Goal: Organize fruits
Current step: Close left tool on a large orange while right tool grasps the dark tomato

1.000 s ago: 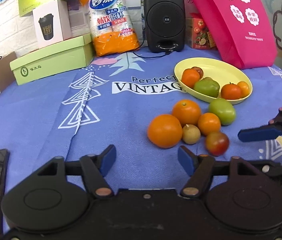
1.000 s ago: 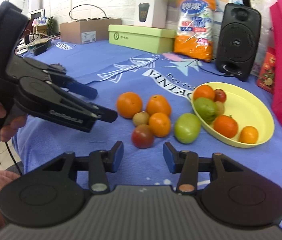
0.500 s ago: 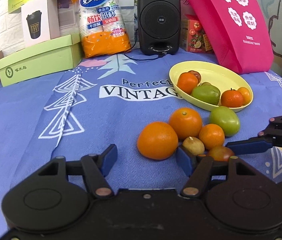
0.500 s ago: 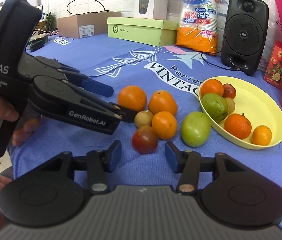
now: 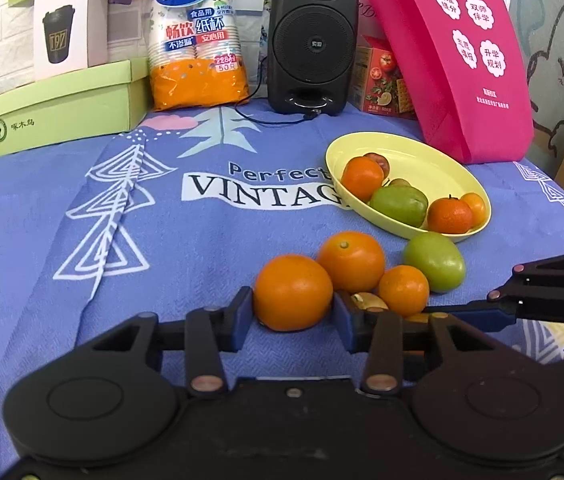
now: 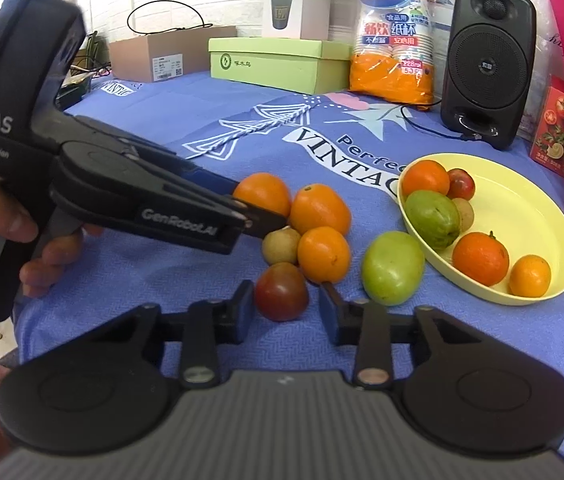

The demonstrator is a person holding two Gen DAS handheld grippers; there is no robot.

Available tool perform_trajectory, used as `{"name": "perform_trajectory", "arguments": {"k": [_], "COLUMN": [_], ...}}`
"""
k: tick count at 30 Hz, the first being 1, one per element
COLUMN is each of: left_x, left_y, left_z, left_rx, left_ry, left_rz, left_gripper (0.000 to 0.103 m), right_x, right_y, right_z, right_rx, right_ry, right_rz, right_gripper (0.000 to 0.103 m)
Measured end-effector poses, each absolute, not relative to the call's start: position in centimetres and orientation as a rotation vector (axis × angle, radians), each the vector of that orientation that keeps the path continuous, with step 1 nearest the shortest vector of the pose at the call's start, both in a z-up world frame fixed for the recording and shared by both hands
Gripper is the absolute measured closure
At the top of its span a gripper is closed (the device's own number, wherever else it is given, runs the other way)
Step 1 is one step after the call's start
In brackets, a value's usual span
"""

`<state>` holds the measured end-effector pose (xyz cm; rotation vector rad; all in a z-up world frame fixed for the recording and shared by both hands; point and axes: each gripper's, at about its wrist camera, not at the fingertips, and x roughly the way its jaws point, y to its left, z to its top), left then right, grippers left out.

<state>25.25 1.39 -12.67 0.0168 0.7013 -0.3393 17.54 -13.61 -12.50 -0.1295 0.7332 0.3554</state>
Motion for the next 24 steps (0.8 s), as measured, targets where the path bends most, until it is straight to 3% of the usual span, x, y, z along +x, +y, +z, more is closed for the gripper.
{"name": "perform_trajectory", "arguments": {"k": [24], "left_x": [20.5], "left_y": [1.7], "left_z": [-10.5], "left_rx": [0.019], "left_ry": [0.692], "left_rz": [-0.364], "left_gripper": [0.061], "right_x": [13.9], "right_y": [-14.7], "right_z": [-11.7], "right_rx": [-0.116], "right_ry": [0.720], "right_rz": [0.319], "right_gripper": [0.076]}}
